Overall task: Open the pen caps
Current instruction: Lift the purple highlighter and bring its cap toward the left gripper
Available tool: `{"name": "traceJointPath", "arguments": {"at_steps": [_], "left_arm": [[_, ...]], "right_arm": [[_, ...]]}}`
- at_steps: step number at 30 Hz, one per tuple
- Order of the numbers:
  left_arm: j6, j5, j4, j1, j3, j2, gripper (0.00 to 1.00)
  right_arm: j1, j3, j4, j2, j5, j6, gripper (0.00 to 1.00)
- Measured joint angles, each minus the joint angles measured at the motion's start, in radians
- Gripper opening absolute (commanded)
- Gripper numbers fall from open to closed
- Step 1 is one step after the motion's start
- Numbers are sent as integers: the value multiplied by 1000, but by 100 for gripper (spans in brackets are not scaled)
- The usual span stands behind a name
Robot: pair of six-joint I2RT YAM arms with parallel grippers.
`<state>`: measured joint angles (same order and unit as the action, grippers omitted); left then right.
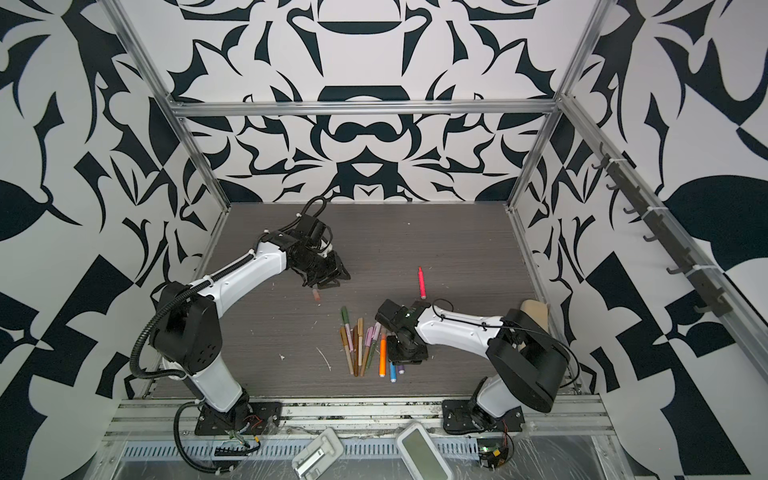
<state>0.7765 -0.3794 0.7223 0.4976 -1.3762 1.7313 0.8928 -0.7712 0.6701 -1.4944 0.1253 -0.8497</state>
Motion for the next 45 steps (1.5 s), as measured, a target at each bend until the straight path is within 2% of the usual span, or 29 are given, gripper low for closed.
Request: {"name": "traceJointPath", "arguments": {"at_steps": [12, 15, 21, 25, 29, 33, 39, 45], "left_arm": [[-38, -26, 13, -31, 0, 3, 44], [-49, -31, 19, -38, 0, 5, 44], [-86, -29, 69, -39, 0, 5, 47], [-84, -47, 90, -39, 0, 4, 49], [-36, -114, 47, -34, 2, 4, 51], [-4, -171, 20, -17, -18, 14, 51], [40, -208, -31, -2, -18, 16, 51], [69, -225, -74, 1, -13, 44, 51]], "right_arm": [[67, 1, 32, -10, -76, -47, 32], [72, 2, 23, -10, -77, -56, 22], [74, -5, 32, -4, -80, -38, 12], [62, -97, 108, -3, -76, 34, 9], [24, -254, 116, -3, 10, 97, 6], [-39, -348, 53, -12, 130, 97, 5], [-116, -385, -61, -101, 286, 70, 2], [-134, -443, -117, -234, 377, 60, 0]]}}
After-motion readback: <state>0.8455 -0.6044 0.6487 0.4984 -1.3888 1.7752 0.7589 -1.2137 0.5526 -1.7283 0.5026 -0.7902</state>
